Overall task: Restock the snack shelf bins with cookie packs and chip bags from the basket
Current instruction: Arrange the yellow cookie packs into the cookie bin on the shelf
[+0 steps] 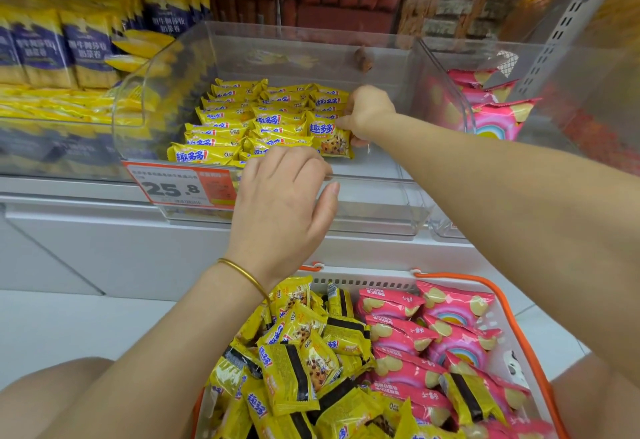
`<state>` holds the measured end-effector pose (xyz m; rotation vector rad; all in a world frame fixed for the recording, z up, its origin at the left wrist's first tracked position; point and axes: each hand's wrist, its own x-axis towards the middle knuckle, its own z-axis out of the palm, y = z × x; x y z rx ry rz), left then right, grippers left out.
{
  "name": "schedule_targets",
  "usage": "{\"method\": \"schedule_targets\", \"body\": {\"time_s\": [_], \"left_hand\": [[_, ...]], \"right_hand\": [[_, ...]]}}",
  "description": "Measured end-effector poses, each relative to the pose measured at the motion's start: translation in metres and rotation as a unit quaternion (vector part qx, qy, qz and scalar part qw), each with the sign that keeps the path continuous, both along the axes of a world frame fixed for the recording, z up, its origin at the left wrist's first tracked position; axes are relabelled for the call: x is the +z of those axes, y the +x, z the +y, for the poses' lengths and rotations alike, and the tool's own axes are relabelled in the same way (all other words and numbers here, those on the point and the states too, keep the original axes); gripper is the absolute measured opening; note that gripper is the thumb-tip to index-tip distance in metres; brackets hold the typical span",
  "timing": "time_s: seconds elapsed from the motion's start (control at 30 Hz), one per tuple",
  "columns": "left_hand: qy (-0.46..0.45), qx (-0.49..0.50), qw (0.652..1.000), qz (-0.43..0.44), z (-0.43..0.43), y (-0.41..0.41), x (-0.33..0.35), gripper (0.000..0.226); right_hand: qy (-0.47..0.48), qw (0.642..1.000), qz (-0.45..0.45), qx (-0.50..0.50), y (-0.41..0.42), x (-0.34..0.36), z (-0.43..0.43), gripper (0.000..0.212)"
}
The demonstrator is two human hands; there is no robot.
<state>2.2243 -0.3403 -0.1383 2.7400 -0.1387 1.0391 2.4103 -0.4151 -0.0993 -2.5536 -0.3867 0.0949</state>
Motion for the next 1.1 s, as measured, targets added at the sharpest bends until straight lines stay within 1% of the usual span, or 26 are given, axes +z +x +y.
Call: {"method": "schedule_targets", "body": {"time_s": [0.13, 0.2, 0.33, 0.47, 0.57, 0.6, 0.63, 0.7, 0.73, 0.8, 0.83, 0.87, 0.9, 0.97, 1.0, 1.07, 1.1], "left_hand": [[0.000, -0.001, 1.000, -0.003, 0.000, 0.000, 0.001, 0.031], [0.000, -0.002, 1.000, -0.002, 0.000, 0.000, 0.000, 0.030], [0.004, -0.004, 1.000, 0.005, 0.001, 0.000, -0.001, 0.031], [-0.002, -0.008, 1.000, 0.015, 0.002, -0.001, -0.001, 0.032], [-0.008, -0.015, 1.000, 0.000, 0.002, -0.002, 0.000, 0.031], [-0.006, -0.016, 1.000, -0.011, 0.002, -0.005, 0.002, 0.030], [-0.002, -0.016, 1.000, -0.024, 0.002, -0.008, 0.004, 0.028], [0.010, -0.018, 0.999, -0.042, 0.000, -0.017, 0.009, 0.024], [0.014, -0.027, 0.999, -0.040, -0.001, -0.021, 0.010, 0.022], [0.012, -0.056, 0.998, -0.017, -0.003, -0.030, 0.007, 0.020], [0.012, -0.067, 0.998, 0.004, -0.003, -0.033, 0.003, 0.020], [0.015, -0.073, 0.997, 0.032, -0.004, -0.035, -0.002, 0.021], [0.021, -0.078, 0.995, 0.065, -0.004, -0.036, -0.009, 0.022], [0.029, -0.085, 0.986, 0.139, -0.004, -0.037, -0.020, 0.026], [0.029, -0.088, 0.981, 0.171, -0.005, -0.037, -0.024, 0.028], [0.030, -0.091, 0.974, 0.206, -0.007, -0.034, -0.030, 0.028], [0.033, -0.093, 0.972, 0.213, -0.007, -0.032, -0.032, 0.027]], "right_hand": [[0.004, 1.000, 0.006, -0.001, 0.001, 0.001, -0.004, 0.018], [-0.017, 1.000, 0.001, 0.005, 0.000, 0.002, -0.005, 0.019], [-0.065, 0.997, -0.024, 0.017, -0.003, 0.007, -0.007, 0.033], [-0.101, 0.993, -0.053, 0.013, -0.004, 0.009, -0.011, 0.028], [-0.102, 0.992, -0.075, 0.012, -0.013, 0.018, -0.013, 0.036], [-0.097, 0.990, -0.097, 0.019, -0.021, 0.026, -0.016, 0.035], [-0.083, 0.988, -0.128, 0.034, -0.034, 0.035, -0.021, 0.029], [-0.028, 0.981, -0.176, 0.079, -0.074, 0.051, -0.043, 0.020], [0.008, 0.979, -0.175, 0.108, -0.097, 0.056, -0.056, 0.017], [0.046, 0.976, -0.115, 0.176, -0.136, 0.047, -0.081, 0.010], [0.025, 0.977, -0.060, 0.204, -0.149, 0.030, -0.089, 0.007], [-0.024, 0.974, 0.000, 0.227, -0.156, 0.005, -0.092, 0.003], [-0.085, 0.965, 0.049, 0.245, -0.160, -0.024, -0.092, 0.006], [-0.204, 0.936, 0.124, 0.258, -0.157, -0.089, -0.088, 0.020], [-0.243, 0.923, 0.146, 0.261, -0.156, -0.118, -0.086, 0.030], [-0.295, 0.901, 0.150, 0.281, -0.157, -0.163, -0.085, 0.050], [-0.309, 0.895, 0.139, 0.289, -0.160, -0.179, -0.085, 0.056]]}}
